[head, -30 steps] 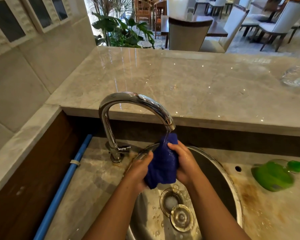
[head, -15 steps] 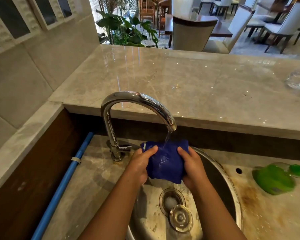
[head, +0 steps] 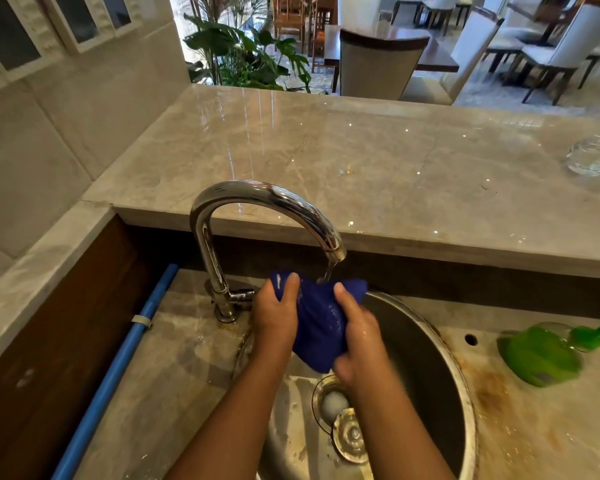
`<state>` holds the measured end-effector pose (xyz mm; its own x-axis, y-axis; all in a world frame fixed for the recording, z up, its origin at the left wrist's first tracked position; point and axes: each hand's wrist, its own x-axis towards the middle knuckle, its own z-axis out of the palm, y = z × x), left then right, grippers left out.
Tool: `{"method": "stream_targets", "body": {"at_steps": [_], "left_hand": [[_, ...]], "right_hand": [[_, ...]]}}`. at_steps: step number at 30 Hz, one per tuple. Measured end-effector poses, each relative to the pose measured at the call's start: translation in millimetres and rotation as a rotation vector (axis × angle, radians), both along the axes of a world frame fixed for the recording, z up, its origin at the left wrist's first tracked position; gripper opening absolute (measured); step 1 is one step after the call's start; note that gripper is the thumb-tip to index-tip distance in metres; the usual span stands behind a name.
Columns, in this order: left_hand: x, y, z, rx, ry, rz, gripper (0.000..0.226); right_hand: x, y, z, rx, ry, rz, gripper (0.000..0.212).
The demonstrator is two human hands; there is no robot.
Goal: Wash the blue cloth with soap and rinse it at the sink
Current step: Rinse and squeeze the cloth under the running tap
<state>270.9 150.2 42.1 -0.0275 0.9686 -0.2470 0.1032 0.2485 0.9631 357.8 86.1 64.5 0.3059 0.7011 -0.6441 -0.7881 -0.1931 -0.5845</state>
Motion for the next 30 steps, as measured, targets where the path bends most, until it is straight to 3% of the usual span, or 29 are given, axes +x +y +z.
{"method": "stream_targets", "body": {"at_steps": [2, 4, 6, 9, 12, 14, 16, 18, 20, 23, 25, 28, 30], "left_hand": [[3.9, 1.4, 1.0, 0.016, -0.054, -0.017, 0.017], [6.1, 3.0, 3.8, 0.017, -0.085, -0.065, 0.01], [3.5, 5.3, 5.8, 0.002, -0.112, -0.105, 0.004], [-6.6, 8.6, 10.3, -0.003, -0.117, -0.218, 0.009], [-11.7, 12.2, 11.5, -0.024, 0.017, -0.385, 0.019], [-6.1, 13.4, 6.0, -0.111, 0.023, -0.321, 0.017], [3.7, 12.1, -1.2, -0.234, -0.038, -0.168, 0.009], [13.9, 6.4, -6.5, -0.3, -0.108, -0.064, 0.022], [20.1, 1.0, -12.0, -0.361, -0.184, -0.048, 0.034], [26.8, -10.9, -8.1, -0.514, -0.447, -0.028, 0.032], [28.9, -16.5, -8.8, -0.505, -0.478, -0.034, 0.028], [20.2, -19.4, -4.7, -0.431, -0.505, -0.057, 0.031], [14.0, -16.4, -1.9, -0.367, -0.504, -0.124, 0.04]], "right_hand": [[-4.5, -0.3, -1.0, -0.099, 0.213, 0.053, 0.036], [-3.3, -0.2, -6.3, -0.135, 0.269, 0.051, 0.036], [2.7, 3.0, -11.8, -0.132, 0.221, 0.02, 0.03], [18.1, 10.2, -13.9, -0.092, -0.036, -0.007, 0.02], [36.2, 14.5, -6.4, -0.042, -0.267, -0.042, 0.026], [38.2, 12.7, 0.1, -0.009, -0.309, -0.033, 0.033], [27.1, 8.9, 5.9, 0.023, -0.23, -0.03, 0.03], [9.3, 7.4, 9.0, 0.06, -0.225, -0.005, 0.022], [-9.4, 5.9, 7.3, 0.08, -0.451, 0.044, 0.018], [-13.4, 12.4, -6.5, 0.032, -1.09, 0.13, 0.02], [-4.0, 20.1, -12.6, -0.018, -1.224, 0.12, 0.015], [17.5, 33.1, -26.7, -0.091, -1.091, 0.144, 0.008], [27.6, 36.9, -33.8, -0.138, -0.777, 0.094, 0.022]]}}
